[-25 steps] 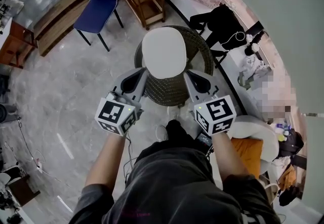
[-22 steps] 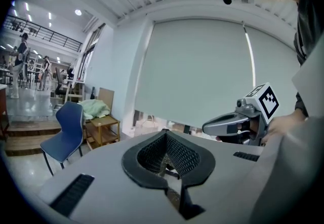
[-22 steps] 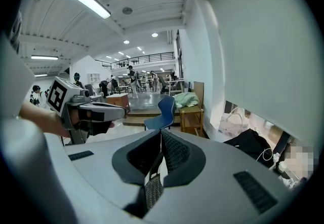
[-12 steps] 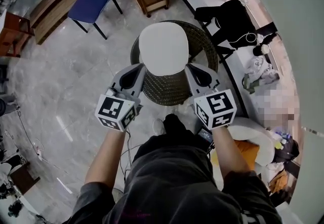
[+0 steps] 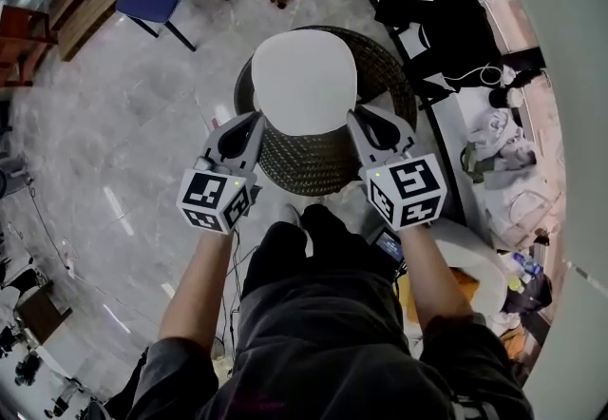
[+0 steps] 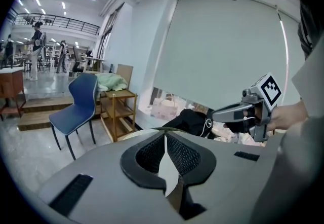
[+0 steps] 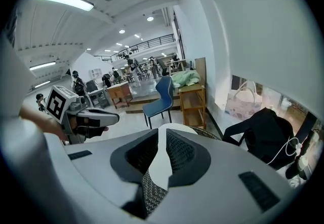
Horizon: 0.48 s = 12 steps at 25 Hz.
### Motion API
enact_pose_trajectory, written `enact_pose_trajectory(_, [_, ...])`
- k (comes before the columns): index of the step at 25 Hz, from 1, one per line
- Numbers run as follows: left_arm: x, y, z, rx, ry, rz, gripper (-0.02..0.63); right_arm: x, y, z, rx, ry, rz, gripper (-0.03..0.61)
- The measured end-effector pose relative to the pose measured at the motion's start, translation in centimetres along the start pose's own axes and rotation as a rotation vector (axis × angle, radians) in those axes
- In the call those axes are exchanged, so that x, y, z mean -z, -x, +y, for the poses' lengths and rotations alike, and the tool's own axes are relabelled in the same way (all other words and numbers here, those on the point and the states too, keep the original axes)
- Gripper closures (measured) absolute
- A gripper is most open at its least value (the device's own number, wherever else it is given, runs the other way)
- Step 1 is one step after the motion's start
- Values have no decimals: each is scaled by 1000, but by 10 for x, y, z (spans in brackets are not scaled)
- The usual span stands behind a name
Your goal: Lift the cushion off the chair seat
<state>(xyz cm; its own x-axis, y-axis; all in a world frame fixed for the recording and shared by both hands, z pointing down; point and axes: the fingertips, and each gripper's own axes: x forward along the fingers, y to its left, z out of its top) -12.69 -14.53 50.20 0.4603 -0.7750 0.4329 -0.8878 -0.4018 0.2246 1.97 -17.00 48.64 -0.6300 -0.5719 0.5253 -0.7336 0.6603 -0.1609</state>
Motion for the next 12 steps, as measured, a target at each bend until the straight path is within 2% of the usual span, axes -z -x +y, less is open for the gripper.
enact_pose_trajectory(12, [82, -60, 43, -48, 68, 109, 494, 82, -69, -44, 7, -40, 129, 561])
